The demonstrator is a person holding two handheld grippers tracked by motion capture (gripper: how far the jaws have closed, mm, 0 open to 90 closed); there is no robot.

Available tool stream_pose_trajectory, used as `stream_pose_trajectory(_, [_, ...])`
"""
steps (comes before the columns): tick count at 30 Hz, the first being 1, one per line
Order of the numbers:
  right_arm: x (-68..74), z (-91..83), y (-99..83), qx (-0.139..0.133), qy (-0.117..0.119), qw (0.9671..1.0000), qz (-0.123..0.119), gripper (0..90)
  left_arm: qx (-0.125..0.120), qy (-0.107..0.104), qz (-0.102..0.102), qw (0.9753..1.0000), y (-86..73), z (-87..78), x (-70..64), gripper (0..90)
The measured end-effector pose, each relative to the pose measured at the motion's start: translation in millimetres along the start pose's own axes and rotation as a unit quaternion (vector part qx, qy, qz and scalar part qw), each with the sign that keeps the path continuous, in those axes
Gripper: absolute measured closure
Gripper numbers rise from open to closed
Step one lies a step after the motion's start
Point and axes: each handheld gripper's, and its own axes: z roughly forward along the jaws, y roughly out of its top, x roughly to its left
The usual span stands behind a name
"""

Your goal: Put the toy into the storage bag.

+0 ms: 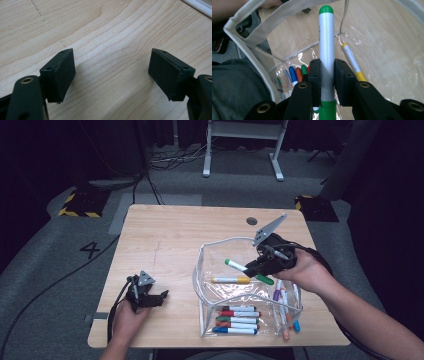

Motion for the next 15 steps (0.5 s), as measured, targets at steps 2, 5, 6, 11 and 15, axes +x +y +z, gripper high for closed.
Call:
stream_pose_trajectory(2, [-1.2, 8.5, 1.2, 0.007, 0.005, 1.0, -0.001, 76.2, 0.0, 0.0, 0.0, 1.0, 0.0, 0.0, 0.0, 21.8])
stream_pose_trajectory(5, [-3.7, 22.1, 2.3, 0.022, 0.011, 0.9997, 0.002, 76.2, 0.0, 0.0, 0.0, 1.0, 0.0, 0.0, 0.0, 21.8])
stream_pose_trajectory(6, [-4.4, 26.1, 2.4, 0.027, 0.013, 0.9995, 0.004, 76.3, 0.0, 0.0, 0.0, 1.0, 0.0, 0.0, 0.0, 21.8])
stream_pose_trajectory(11, [-4.8, 44.8, 1.7, 0.052, 0.017, 0.9985, -0.001, 76.3, 0.0, 0.0, 0.0, 1.0, 0.0, 0.0, 0.0, 21.8])
stream_pose_trajectory(15, [-3.7, 56.8, 0.0, 0.067, 0.025, 0.9974, -0.004, 76.3, 0.0, 0.0, 0.0, 1.0, 0.0, 0.0, 0.0, 21.8])
